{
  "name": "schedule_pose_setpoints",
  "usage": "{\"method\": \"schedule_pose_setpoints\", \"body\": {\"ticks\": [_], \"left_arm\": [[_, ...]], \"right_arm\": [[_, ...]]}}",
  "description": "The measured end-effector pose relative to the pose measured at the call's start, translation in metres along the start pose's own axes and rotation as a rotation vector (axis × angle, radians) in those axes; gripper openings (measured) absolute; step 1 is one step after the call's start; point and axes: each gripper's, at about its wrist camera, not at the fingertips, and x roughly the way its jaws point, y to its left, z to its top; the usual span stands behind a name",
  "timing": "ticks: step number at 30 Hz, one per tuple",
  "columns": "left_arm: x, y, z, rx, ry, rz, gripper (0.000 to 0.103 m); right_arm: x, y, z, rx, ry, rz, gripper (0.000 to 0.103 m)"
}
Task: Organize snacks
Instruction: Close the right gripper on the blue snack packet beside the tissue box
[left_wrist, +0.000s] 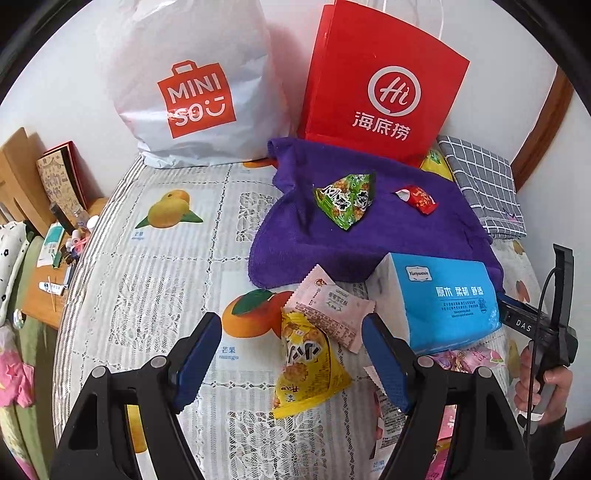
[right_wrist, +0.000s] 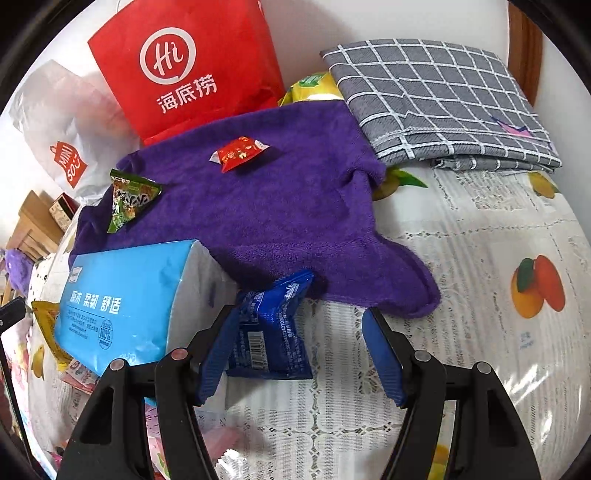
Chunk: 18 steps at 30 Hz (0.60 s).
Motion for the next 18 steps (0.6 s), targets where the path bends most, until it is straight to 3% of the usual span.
{"method": "schedule_pose_setpoints", "body": {"ticks": [2,7,9,18], "left_arm": [[-0.001,0.001,0.000,-0.004,0.000,0.000,0.077],[-0.003,0.004,-0.002,-0.012,-0.001,-0.009,0.077],[-0.004,0.004,-0.002,-0.015,-0.001,-0.014,0.077],[-0.012,0.001,-0.006,-0.011,-0.012,-0.037,0.077]], "right_arm": [[0.000,-0.001,0.000,0.000,0.004,0.003,0.069],[-0.003,0.000,-0.003,-0.005,0.014,0.060,0.030],[-0.007,0.003,-0.005,-0.021,0.006,0.053,0.022],[-0.035,-0.016,-0.023,0.008,0.012,0.025,0.015]]}}
